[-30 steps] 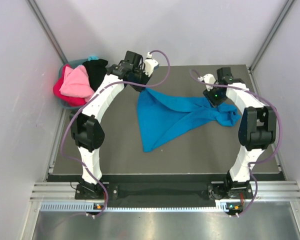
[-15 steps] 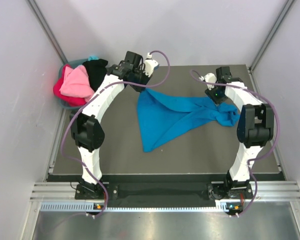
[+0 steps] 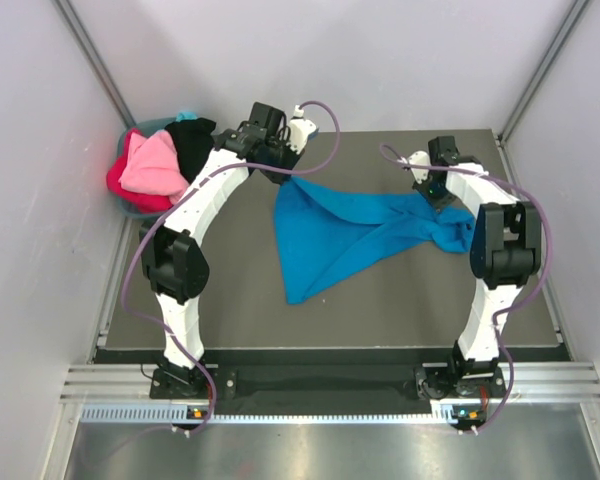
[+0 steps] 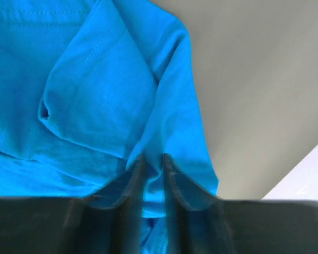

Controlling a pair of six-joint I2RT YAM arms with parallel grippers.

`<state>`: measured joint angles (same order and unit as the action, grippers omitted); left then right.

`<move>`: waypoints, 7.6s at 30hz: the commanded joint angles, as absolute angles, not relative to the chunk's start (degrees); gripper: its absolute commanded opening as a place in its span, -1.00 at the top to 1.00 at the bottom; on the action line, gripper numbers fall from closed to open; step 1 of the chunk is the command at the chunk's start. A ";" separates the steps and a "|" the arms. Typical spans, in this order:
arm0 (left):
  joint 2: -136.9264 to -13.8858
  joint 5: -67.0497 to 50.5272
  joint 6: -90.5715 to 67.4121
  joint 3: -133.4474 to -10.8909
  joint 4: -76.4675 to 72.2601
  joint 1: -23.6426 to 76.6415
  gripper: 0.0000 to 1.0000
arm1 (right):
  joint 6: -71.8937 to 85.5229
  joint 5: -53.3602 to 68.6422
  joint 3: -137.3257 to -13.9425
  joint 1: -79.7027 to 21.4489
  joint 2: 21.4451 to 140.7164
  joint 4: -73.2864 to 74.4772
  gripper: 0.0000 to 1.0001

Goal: Fold and stack the t-shirts
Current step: Flatten the tshirt out

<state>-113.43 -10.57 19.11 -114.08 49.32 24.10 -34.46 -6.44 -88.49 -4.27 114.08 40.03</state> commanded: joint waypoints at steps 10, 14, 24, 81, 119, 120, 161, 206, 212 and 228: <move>-112.15 -9.58 18.37 -113.82 48.60 24.43 1.00 | -32.61 -10.98 -97.28 -1.15 117.06 36.57 1.00; -112.06 -9.58 18.37 -113.29 48.34 24.43 1.00 | -32.52 -16.33 -103.87 2.80 119.87 32.09 1.00; -112.32 -9.32 18.19 -113.64 47.99 24.70 1.00 | -29.36 -22.07 -108.11 2.90 117.36 28.12 0.20; -114.61 -8.79 17.84 -112.85 47.46 25.93 0.98 | -38.32 7.47 -95.11 -6.06 117.16 41.49 1.00; -114.79 -8.88 17.93 -113.29 46.32 24.96 0.95 | -33.75 8.18 -84.36 3.04 98.25 49.57 0.35; -114.61 -8.88 18.02 -113.29 46.41 24.96 0.95 | -34.27 7.65 -84.81 3.95 99.65 49.74 0.36; -115.84 -8.00 17.58 -112.24 46.58 25.14 0.94 | -41.83 21.61 -94.83 15.99 114.79 62.66 0.30; -116.89 -7.12 17.75 -112.15 46.49 25.66 0.94 | -41.22 24.35 -96.86 17.67 119.62 65.30 0.73; -116.98 -6.42 18.19 -112.50 46.49 25.66 0.94 | -40.96 24.26 -97.64 17.58 118.05 63.99 1.00; -106.36 11.07 18.89 -118.03 40.26 25.40 1.00 | -29.54 20.31 -122.17 13.19 103.63 52.74 1.00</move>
<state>-114.15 5.72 18.59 -113.69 45.84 25.50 -32.12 22.06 -119.92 15.00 109.38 57.34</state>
